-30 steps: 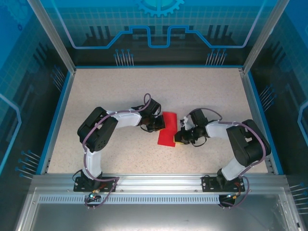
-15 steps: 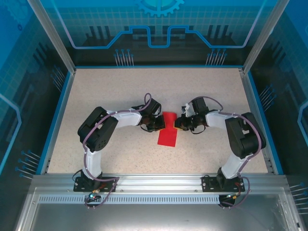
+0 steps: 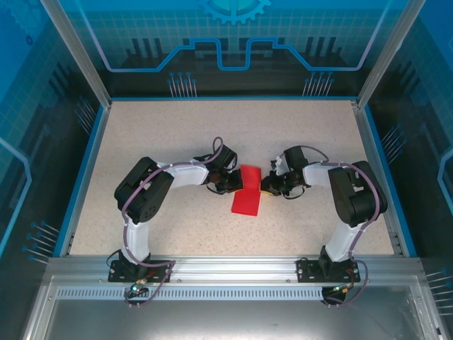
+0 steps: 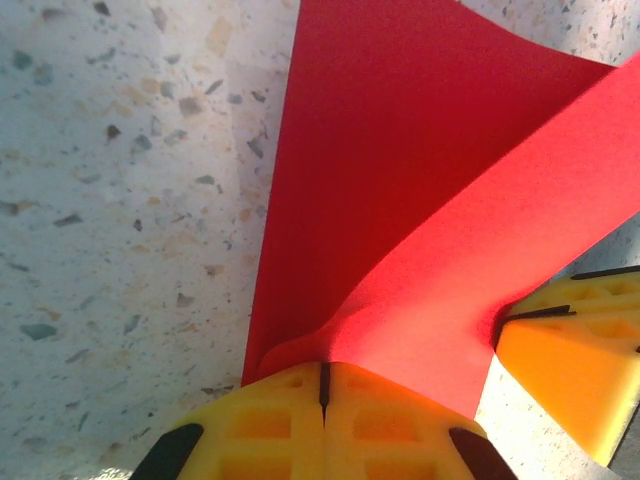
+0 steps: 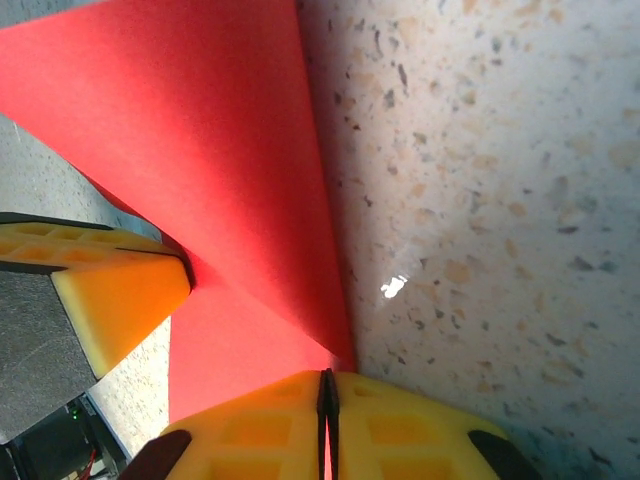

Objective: Fold a paper plane with a square sheet of paper (pick it up from the middle)
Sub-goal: Fold the square sheet of paper in half at the center of the table.

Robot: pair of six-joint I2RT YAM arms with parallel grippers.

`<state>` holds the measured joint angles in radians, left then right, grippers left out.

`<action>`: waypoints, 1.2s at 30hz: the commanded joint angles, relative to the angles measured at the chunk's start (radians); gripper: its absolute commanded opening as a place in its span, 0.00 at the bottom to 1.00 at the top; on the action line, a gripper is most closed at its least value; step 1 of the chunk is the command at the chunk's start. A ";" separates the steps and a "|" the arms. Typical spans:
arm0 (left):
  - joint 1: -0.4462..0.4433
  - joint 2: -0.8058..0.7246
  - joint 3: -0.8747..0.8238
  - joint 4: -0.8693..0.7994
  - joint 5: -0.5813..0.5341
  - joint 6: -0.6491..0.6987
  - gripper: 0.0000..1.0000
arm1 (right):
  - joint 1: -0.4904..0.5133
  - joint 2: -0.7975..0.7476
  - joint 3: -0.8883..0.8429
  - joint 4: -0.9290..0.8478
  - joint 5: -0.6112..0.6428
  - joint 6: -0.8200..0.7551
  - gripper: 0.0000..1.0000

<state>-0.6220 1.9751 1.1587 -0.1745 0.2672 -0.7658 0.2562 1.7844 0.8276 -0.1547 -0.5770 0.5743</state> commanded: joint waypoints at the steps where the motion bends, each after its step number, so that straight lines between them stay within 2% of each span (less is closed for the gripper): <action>1: -0.012 0.100 -0.034 -0.125 -0.064 0.026 0.00 | -0.019 -0.024 0.027 -0.064 -0.008 -0.004 0.12; 7: -0.012 0.100 -0.029 -0.126 -0.063 0.024 0.00 | -0.012 -0.075 0.039 -0.002 -0.114 0.016 0.14; 16: -0.012 0.106 -0.023 -0.127 -0.059 0.026 0.00 | 0.003 0.053 0.081 -0.003 -0.099 0.013 0.13; 23: -0.012 0.106 -0.023 -0.131 -0.060 0.028 0.00 | 0.009 0.103 0.090 -0.079 0.019 -0.018 0.14; 32: -0.012 0.107 -0.021 -0.132 -0.061 0.030 0.00 | 0.003 0.023 0.135 -0.060 -0.079 0.015 0.13; 36: -0.012 0.110 -0.016 -0.135 -0.061 0.032 0.00 | -0.010 0.038 0.177 -0.069 -0.078 0.010 0.14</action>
<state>-0.6220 1.9842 1.1770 -0.1928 0.2699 -0.7563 0.2588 1.8469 0.9623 -0.2024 -0.6231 0.5793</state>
